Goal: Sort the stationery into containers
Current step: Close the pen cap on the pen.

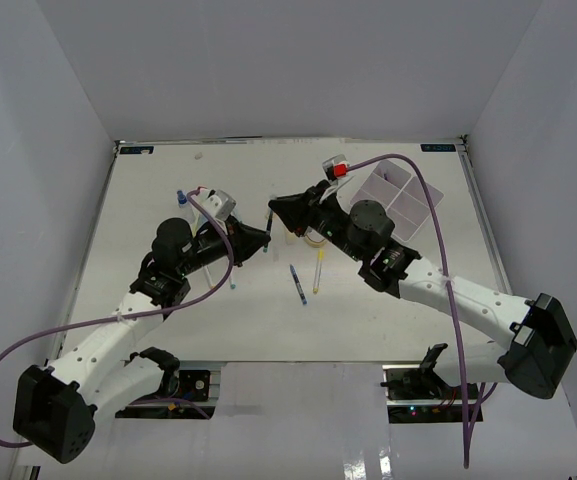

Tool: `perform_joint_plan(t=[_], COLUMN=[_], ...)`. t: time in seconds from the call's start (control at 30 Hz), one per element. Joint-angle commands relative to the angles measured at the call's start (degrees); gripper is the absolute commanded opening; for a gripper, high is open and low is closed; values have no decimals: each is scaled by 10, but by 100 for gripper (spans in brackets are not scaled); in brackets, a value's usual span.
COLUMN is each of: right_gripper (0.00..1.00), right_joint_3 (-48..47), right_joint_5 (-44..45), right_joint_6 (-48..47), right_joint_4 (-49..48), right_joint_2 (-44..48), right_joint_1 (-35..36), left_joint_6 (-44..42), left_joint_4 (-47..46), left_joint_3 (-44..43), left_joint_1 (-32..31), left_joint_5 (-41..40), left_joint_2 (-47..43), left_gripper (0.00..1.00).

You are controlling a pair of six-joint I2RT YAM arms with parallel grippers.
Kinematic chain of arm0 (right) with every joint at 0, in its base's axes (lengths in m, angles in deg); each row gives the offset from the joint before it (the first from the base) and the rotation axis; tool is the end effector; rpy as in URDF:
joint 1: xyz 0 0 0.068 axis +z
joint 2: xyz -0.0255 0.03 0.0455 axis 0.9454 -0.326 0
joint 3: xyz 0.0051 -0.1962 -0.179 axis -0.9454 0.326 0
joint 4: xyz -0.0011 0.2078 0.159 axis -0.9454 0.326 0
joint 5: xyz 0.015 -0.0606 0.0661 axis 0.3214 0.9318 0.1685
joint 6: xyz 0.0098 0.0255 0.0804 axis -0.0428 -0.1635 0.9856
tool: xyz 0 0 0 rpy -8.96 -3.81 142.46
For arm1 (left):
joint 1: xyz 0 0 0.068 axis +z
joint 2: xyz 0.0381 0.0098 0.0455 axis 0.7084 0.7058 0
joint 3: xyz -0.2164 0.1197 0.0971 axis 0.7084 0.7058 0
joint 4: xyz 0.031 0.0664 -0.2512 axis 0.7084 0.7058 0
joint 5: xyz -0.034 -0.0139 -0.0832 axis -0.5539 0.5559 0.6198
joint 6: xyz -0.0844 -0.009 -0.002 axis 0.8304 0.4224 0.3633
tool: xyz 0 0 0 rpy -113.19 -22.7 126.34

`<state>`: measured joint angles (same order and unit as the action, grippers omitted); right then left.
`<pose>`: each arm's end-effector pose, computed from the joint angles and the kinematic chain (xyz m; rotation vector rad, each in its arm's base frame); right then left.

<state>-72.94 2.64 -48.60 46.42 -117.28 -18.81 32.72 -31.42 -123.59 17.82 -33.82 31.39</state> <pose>0.2141 0.2684 0.3587 -0.3329 1.4597 1.0266 0.2137 -0.1504 0.2932 0.5687 1.6405 -0.9691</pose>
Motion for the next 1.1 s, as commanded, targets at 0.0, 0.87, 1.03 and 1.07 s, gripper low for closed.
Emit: perform_joint_plan(t=[0.0,0.87,1.03,1.07], right_gripper=[16,13,12,12], right_joint_3=[52,55,41,38], right_joint_5=[-71,-78,-47,-43], right_joint_6=[9,20,5,-2], right_joint_4=[187,215,212,212], right_joint_2=[-25,-48,-21,-18], right_joint_1=[29,29,29,29], left_joint_6=[1,8,-11,-16], left_joint_4=[-177,-185,-146,-138], left_joint_3=[-98,-125,-86,-78], left_joint_1=[10,10,9,9], left_joint_5=[-58,-51,-4,6], left_joint_2=[-16,-18,-28,-32], left_gripper=[0,0,0,0])
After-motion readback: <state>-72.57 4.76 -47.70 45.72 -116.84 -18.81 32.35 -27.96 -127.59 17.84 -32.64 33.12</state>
